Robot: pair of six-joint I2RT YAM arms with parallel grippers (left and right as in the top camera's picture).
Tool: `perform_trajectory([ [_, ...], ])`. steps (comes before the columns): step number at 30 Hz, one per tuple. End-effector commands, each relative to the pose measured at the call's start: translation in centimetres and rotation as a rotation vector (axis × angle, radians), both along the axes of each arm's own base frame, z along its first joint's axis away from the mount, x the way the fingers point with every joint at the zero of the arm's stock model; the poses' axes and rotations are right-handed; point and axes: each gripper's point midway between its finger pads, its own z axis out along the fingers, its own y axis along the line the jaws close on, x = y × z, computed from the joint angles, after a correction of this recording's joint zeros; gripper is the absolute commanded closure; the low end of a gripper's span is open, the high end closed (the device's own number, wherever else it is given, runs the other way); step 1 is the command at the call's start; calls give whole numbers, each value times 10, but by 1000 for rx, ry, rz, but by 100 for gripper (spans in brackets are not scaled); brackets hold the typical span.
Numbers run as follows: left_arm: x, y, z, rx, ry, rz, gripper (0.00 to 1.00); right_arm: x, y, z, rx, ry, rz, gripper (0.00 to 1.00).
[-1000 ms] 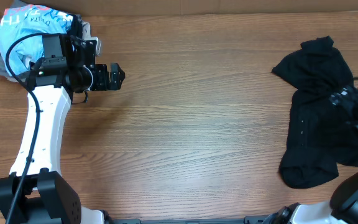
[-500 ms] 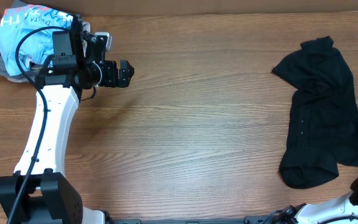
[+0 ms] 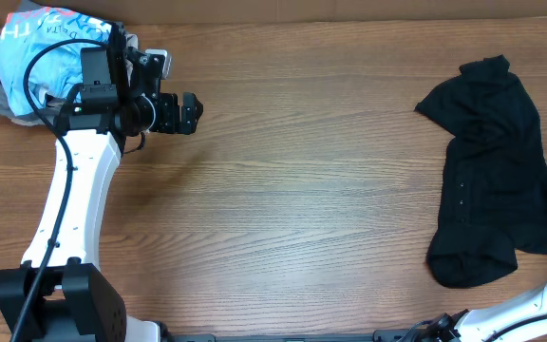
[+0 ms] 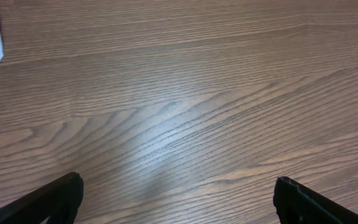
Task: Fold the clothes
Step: 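Reach the right gripper to the black shirt on the right, then grasp the black shirt with the right gripper and drag it to center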
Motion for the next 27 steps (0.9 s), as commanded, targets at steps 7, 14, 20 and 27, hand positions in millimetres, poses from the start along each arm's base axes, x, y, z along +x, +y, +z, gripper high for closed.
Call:
perform_trajectory([
  [7, 8, 3, 10, 49, -49, -22, 32, 13, 13, -10, 95, -84, -10, 96],
  [14, 26, 22, 79, 49, -173, 33, 43, 69, 30, 77, 131, -381, 181, 96],
  [20, 30, 37, 146, 61, -287, 66, 38, 115, 95, 182, 127, -603, 470, 96],
  [27, 31, 49, 159, 87, -311, 103, 23, 159, 246, 247, 139, -687, 869, 96],
])
